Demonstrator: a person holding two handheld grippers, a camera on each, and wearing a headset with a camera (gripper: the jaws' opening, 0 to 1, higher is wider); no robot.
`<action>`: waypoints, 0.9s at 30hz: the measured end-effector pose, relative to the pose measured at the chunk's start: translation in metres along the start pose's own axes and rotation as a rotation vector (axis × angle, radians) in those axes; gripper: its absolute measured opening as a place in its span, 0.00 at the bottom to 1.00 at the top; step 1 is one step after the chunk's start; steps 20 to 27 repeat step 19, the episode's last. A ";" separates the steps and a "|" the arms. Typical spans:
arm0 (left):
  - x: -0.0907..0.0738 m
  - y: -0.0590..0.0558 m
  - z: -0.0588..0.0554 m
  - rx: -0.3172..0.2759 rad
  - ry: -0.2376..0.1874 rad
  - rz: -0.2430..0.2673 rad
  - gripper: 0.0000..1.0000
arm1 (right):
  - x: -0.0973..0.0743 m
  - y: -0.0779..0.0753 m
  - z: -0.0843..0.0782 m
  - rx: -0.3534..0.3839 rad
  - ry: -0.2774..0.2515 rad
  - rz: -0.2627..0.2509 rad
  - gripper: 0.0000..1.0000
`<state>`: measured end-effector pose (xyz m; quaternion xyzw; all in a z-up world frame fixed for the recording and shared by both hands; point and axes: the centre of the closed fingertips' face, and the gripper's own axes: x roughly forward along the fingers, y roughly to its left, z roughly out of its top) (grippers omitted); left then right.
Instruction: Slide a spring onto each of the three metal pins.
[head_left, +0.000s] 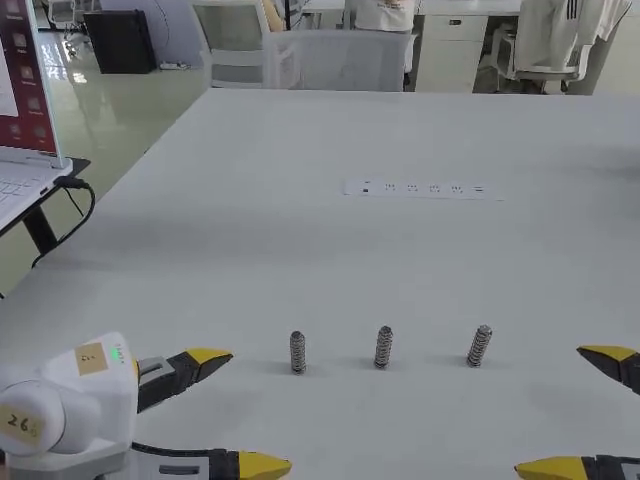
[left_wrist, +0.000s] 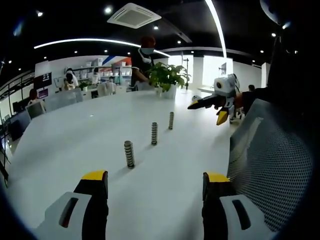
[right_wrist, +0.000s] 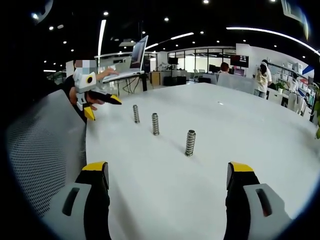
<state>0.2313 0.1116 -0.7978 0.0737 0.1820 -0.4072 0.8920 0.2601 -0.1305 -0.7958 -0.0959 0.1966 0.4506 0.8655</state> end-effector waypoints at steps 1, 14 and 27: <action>0.000 0.000 0.000 -0.001 0.000 0.000 0.74 | 0.000 0.000 0.000 -0.001 0.000 0.000 0.99; 0.000 0.001 0.000 -0.002 0.001 0.003 0.74 | 0.001 0.000 -0.001 0.004 0.005 0.005 0.99; 0.000 0.001 -0.001 -0.002 0.002 0.003 0.74 | 0.001 0.001 -0.001 0.006 0.007 0.007 0.99</action>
